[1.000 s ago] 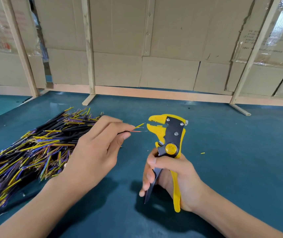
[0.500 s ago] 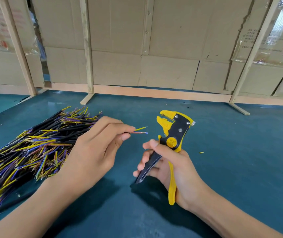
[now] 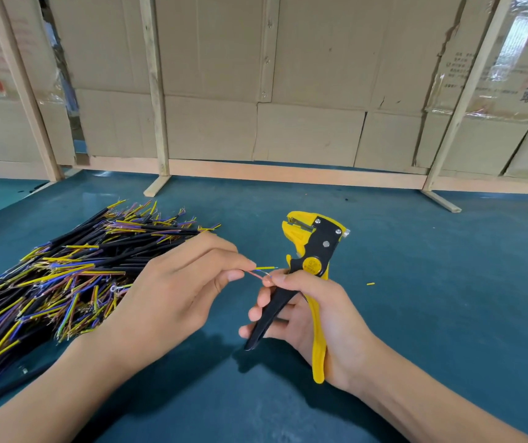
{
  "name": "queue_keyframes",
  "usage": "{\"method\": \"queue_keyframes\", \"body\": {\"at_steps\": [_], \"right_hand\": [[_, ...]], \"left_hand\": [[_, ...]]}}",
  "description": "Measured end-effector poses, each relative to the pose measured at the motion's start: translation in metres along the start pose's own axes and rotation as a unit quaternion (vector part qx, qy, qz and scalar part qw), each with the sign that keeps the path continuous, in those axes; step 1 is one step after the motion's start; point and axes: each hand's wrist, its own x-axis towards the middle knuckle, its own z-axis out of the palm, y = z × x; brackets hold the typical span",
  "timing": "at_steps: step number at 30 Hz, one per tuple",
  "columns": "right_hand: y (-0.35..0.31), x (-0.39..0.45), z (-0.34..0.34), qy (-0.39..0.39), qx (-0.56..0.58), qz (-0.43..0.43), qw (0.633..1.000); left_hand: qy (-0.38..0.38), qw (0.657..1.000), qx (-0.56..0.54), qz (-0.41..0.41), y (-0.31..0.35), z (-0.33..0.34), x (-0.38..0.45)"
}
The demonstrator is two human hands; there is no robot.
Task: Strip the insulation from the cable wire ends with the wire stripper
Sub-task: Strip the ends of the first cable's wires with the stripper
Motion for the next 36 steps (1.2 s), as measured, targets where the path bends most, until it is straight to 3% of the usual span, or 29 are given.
{"method": "queue_keyframes", "body": {"at_steps": [13,20,27,36], "right_hand": [[-0.011,0.006,-0.009,-0.053,-0.019,0.113,0.992],[-0.015,0.005,-0.012,-0.071,-0.006,0.132,0.989],[-0.011,0.008,-0.01,-0.034,-0.019,0.13,0.991],[-0.005,0.009,-0.005,0.037,-0.022,0.104,0.994]], "left_hand": [[-0.047,0.999,-0.013,0.019,0.003,-0.007,0.002],[-0.053,0.998,-0.024,0.008,0.0,-0.009,0.0],[-0.09,0.996,-0.025,-0.009,0.007,-0.011,-0.004],[-0.096,0.993,0.071,0.02,0.005,-0.012,-0.005]]}}
